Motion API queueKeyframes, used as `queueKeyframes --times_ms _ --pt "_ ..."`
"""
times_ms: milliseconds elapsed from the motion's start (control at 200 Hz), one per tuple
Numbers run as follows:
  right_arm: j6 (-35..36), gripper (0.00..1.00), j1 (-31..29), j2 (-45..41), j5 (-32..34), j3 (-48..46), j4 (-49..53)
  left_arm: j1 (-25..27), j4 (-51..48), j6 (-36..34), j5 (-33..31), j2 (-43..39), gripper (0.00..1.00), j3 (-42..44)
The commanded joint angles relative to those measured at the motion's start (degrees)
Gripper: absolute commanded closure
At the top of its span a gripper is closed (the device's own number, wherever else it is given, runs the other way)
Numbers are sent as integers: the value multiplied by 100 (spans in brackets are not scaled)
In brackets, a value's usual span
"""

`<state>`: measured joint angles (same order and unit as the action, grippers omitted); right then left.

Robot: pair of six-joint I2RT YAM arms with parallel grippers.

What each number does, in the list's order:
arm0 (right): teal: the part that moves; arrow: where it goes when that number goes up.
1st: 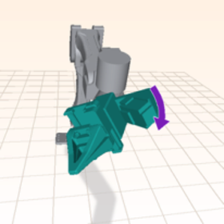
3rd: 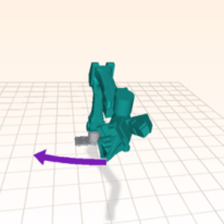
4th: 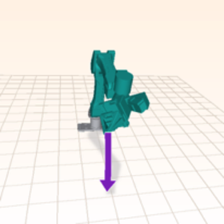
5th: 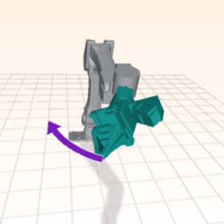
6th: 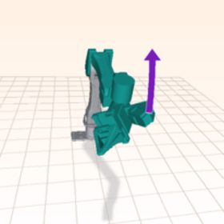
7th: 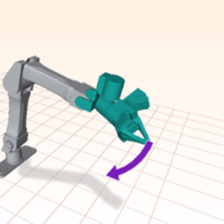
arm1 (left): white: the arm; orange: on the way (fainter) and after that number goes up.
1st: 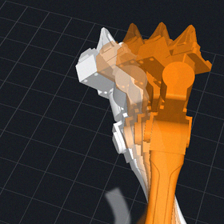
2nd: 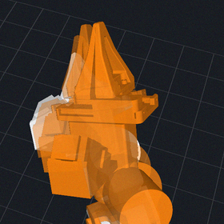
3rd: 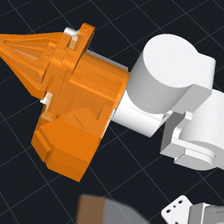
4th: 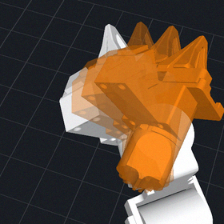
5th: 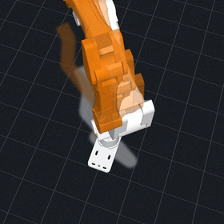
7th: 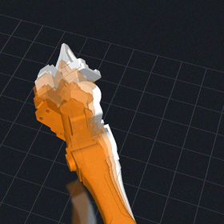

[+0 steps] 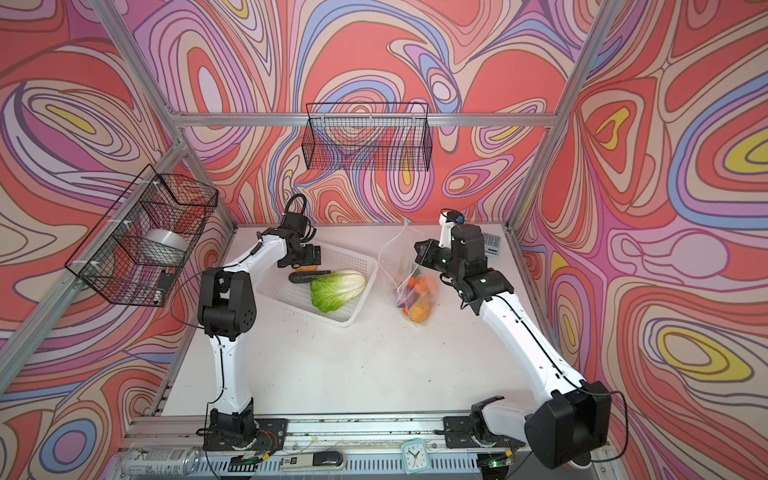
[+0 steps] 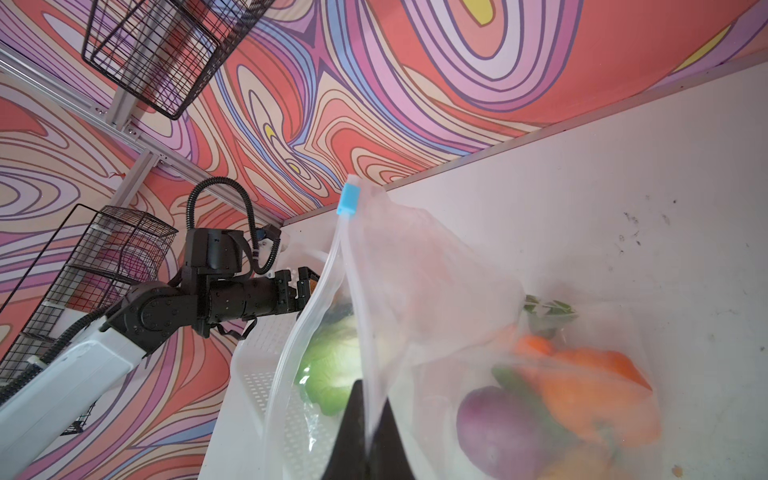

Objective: Place the food in the zip-top bag and seal the zipper
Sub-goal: 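Lower the left gripper onto the bread bun and grasp it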

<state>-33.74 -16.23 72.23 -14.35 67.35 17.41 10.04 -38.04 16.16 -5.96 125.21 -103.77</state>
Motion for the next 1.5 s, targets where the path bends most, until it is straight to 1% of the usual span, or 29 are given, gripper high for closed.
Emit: queueKeyframes --times_ms 0,155,310,611,731,846,956,1016,1242,1497 --pt "56 100 -21 36 97 177 59 -48 34 62 65 224 0 -233" --pt "45 100 -21 17 109 182 100 -60 164 -10 266 434 0 -334" --pt "43 100 -23 -23 130 182 127 -69 130 -26 319 625 0 -492" --pt "63 100 -21 -47 156 245 210 -74 279 88 465 706 0 -394" --pt "65 100 -21 -45 176 286 245 -73 314 72 501 707 4 -408" --pt "48 100 -21 -38 178 296 228 -77 341 28 534 664 12 -383" --pt "18 100 -21 -17 165 305 202 -75 364 23 608 562 20 -311" --pt "0 100 -21 -7 150 305 184 -66 406 18 621 471 22 -230" --pt "-18 100 -21 10 119 287 140 -67 413 104 832 61 22 -11" --pt "-17 100 -21 20 107 270 92 -70 454 323 1142 -636 22 375"
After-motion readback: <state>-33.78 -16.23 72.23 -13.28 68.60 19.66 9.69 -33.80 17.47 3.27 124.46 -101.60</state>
